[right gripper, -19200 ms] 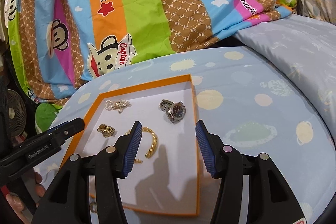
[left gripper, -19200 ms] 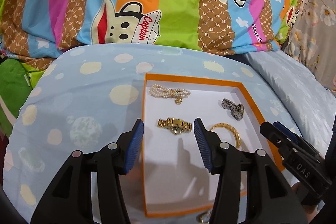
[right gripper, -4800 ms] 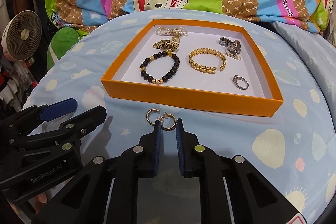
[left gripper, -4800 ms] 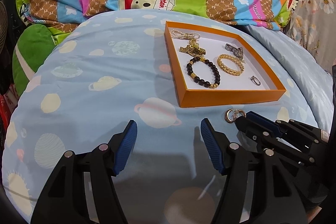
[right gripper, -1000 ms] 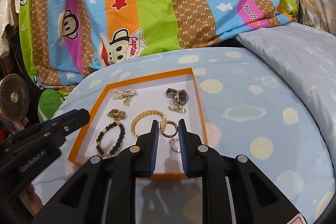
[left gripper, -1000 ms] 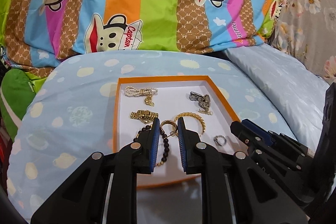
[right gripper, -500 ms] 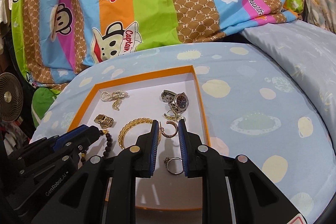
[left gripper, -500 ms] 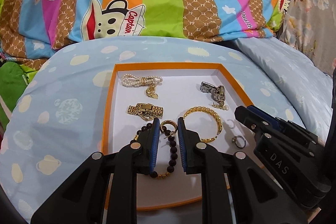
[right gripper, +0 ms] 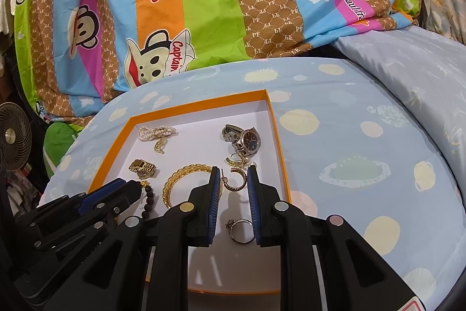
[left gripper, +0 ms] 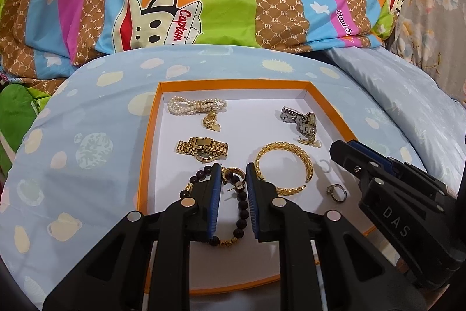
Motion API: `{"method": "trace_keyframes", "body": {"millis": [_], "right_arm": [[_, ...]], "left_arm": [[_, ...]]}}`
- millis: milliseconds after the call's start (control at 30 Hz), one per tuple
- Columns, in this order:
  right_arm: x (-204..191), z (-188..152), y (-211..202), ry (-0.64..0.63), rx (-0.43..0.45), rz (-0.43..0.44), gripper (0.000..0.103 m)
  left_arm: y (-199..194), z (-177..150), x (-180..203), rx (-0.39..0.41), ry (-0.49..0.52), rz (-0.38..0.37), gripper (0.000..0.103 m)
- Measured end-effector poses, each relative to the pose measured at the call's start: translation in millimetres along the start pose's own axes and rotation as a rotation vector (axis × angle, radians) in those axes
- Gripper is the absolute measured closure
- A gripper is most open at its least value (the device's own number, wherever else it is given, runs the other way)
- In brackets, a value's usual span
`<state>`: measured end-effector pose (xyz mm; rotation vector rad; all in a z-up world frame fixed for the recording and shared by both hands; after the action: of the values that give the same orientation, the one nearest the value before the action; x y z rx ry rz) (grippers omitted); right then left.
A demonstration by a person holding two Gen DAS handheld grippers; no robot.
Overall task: Organize jewelry
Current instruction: 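Carry both hoop earrings into the orange box and open both tools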
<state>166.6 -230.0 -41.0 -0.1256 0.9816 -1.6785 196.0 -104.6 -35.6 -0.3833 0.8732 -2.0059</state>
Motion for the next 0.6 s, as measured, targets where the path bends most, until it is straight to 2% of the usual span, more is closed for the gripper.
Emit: {"method": "trace_keyframes", "body": {"millis": [200,300,600], "right_arm": [[-1.0,-1.0,0.6,-0.006,0.002,-0.006,0.084],[-1.2,-1.5,-0.4,-0.006,0.006,-0.007,0.084],[-2.9,-1.0,-2.1,-0.014,0.018,-0.011,0.082]], "left_arm": [[-0.1,-1.1,0.0,-0.006,-0.005,0.002,0.085],[-1.7,-1.6,-1.5,-0.005,-0.009,0.024,0.069],[-3.9,-3.2,-2.1,0.003,-0.009,0.03,0.068]]}}
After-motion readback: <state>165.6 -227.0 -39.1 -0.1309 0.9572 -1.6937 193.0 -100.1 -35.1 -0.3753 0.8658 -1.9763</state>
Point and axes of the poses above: each gripper's, at about its wrist camera, not at the fingertips, and y roughly the way its jaws point, x to its right, z to its top, the point moved 5 cm from there along y, roughly the way its jaws point, and after that the axes turned 14 degrees about y, right-handed, at the moved point
